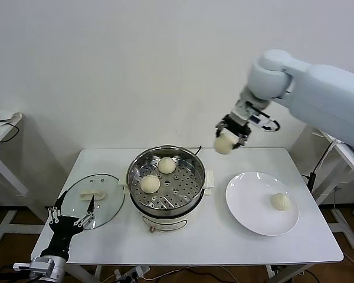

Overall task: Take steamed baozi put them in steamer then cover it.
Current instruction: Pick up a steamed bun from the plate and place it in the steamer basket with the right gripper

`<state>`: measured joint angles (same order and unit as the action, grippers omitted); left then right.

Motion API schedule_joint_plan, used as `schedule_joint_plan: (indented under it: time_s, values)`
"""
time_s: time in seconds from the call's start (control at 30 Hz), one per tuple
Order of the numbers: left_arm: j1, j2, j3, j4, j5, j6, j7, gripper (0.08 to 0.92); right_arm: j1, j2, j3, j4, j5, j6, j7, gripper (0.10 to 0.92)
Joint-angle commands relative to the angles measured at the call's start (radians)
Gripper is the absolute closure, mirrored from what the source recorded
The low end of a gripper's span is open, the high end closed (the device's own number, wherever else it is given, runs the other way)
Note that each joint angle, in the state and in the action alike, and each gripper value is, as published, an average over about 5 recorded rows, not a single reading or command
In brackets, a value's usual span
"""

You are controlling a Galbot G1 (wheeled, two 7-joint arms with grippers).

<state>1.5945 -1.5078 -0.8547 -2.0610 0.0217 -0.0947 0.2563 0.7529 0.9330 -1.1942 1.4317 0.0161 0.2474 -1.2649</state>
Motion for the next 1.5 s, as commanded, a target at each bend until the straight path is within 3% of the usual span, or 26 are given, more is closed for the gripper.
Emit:
schedule_joint_plan:
  time_s: [0.03, 0.43, 1.17, 1.5]
  values:
    - [-0.002, 0.002, -0.008, 0.015, -0.004, -0.001, 0.004, 0.177, 0.016, 0.235, -0.072, -0.082, -0.073, 0.227, 0.120, 0.389]
    - [-0.006, 0.005, -0.021, 0.029, -0.011, -0.003, 0.011, 0.177, -0.094, 0.351, -0.100, -0.168, -0.129, 0.330, 0.175, 0.389]
    - [-0.024, 0.008, -0.031, 0.059, -0.015, -0.003, 0.013, 0.177, -0.111, 0.362, -0.175, -0.015, -0.022, 0.306, 0.174, 0.389]
    - [-0.030, 0.010, -0.031, 0.062, -0.015, 0.001, 0.012, 0.177, -0.129, 0.381, -0.199, -0.039, -0.018, 0.294, 0.140, 0.389]
